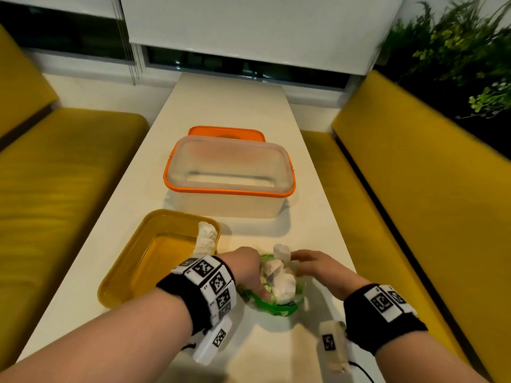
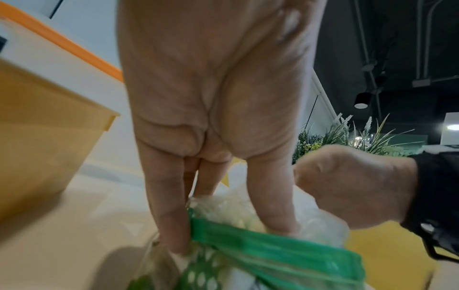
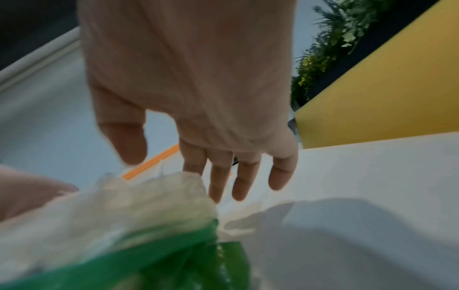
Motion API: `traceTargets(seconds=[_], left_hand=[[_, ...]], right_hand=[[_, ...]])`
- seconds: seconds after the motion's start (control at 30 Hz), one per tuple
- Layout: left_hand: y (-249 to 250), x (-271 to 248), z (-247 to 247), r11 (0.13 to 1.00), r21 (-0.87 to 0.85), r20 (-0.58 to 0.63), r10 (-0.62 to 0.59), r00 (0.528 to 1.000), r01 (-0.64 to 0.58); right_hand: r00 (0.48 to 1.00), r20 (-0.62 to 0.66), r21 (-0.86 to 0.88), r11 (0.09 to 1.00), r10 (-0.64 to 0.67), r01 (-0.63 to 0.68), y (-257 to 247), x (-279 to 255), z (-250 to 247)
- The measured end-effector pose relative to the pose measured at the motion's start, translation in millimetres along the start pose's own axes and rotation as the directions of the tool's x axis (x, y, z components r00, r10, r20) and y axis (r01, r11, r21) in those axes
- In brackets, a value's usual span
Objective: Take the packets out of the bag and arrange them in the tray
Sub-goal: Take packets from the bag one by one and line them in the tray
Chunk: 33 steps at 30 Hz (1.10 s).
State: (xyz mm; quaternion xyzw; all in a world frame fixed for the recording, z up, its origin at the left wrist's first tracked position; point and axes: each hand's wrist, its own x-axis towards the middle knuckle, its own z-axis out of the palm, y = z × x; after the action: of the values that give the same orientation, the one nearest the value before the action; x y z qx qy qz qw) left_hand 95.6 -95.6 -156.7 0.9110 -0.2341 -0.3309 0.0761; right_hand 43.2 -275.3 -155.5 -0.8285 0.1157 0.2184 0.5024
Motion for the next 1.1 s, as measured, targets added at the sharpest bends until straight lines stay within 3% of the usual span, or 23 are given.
traceTargets(seconds=[0.07,0.2,0.27,0.43,0.53,0.7,0.87,0.97,1.03,1.1], left_hand=[[1.8,-4.7,1.2,1.0,-0.004,-0.034,0.008,0.999,-0.008],[6.4,-19.9,-4.6,0.999,-0.012,-0.085,0.037,0.996,-0.038],[7.1,-35.0,-13.6,0.997,-0.031,-0.147,0.06,0.987,-0.065],[-29.4,-109.4,-29.6,0.995,-0.048,-0.407,0.063,0.911,-0.09],[-81.8,-148.5,-6.4,0.999,-0.029,-0.398,0.013,0.917,-0.027],[-130.4,-156.2,44.1,0.994,-0.068,-0.372,0.055,0.927,-0.086],[-125.0,-141.5,83.5,0.974,-0.115,-0.507,0.113,0.854,-0.197],[-105.8,-139.5,88.5,0.971,-0.059,-0.545,0.164,0.822,-0.233],[-96.8,-140.5,83.1,0.978,-0.09,-0.541,0.109,0.834,-0.186],[-91.3,-142.9,69.9,0.947,-0.281,-0.519,-0.014,0.854,-0.156]], right_hand=[[0.991,-0.13,0.13,0.99,-0.032,0.049,-5.6,1.8,3.8],[0.947,-0.291,-0.18,0.98,-0.135,0.085,-16.9,10.4,14.5],[0.921,-0.351,-0.221,0.971,-0.17,0.095,-23.2,6.8,15.2],[0.863,-0.478,0.03,0.979,-0.163,0.201,-28.8,-24.7,6.5],[0.828,-0.537,0.114,0.958,-0.163,0.263,-23.0,-43.3,1.8],[0.835,-0.535,0.277,0.908,-0.127,0.316,-21.3,-59.8,7.0],[0.883,-0.451,0.312,0.903,-0.132,0.294,-38.8,-60.7,29.0],[0.89,-0.429,0.281,0.913,-0.156,0.295,-46.2,-61.6,40.3],[0.896,-0.405,0.264,0.915,-0.182,0.305,-50.4,-64.5,45.1],[0.908,-0.357,0.226,0.923,-0.218,0.311,-57.0,-70.3,45.9]])
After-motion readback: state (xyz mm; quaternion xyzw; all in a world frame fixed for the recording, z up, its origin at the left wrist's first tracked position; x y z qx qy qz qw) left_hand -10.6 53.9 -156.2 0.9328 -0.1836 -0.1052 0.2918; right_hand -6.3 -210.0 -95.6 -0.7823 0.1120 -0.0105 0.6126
